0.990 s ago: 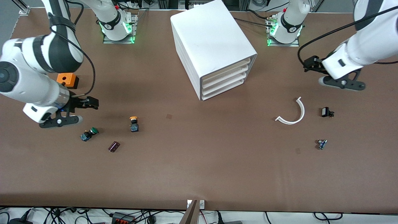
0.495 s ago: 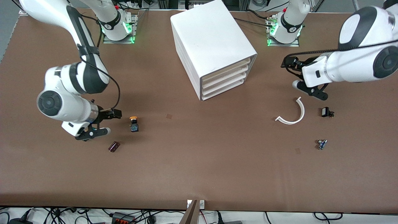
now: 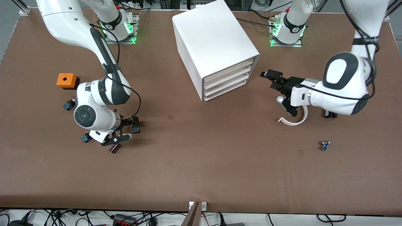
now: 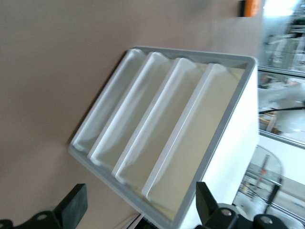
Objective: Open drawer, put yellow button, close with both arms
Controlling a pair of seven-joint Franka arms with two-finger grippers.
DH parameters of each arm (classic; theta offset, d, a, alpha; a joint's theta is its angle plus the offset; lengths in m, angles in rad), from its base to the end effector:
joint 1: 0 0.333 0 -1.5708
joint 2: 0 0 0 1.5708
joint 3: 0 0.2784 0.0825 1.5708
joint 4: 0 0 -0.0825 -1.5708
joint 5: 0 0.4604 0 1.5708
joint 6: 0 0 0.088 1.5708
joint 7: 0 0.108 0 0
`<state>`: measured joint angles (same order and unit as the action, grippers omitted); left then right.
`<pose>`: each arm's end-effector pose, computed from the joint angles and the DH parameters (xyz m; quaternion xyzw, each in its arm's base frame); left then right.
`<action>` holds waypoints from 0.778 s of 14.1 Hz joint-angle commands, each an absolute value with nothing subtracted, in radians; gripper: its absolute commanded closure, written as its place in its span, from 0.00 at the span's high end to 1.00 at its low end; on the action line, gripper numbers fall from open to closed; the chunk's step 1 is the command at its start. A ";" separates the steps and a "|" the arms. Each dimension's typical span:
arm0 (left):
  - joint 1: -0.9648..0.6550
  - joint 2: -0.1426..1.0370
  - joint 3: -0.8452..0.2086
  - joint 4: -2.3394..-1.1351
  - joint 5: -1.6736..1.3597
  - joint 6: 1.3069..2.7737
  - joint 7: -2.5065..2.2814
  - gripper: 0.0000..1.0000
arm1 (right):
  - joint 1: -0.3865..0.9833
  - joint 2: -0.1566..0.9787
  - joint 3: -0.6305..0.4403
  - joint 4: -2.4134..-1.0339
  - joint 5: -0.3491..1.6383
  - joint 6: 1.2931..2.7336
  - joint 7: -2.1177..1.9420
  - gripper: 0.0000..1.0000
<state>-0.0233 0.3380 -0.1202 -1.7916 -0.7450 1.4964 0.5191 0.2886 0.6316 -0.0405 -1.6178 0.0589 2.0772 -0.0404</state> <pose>0.6108 -0.1642 0.2852 0.8576 -0.2061 -0.2149 0.4194 0.6866 0.1786 0.1630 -0.9878 -0.1298 0.0864 0.0033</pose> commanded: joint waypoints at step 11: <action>-0.029 0.423 -0.153 -2.000 -1.065 1.506 0.848 0.72 | 0.318 0.753 -0.046 -1.594 0.072 2.154 -0.026 0.89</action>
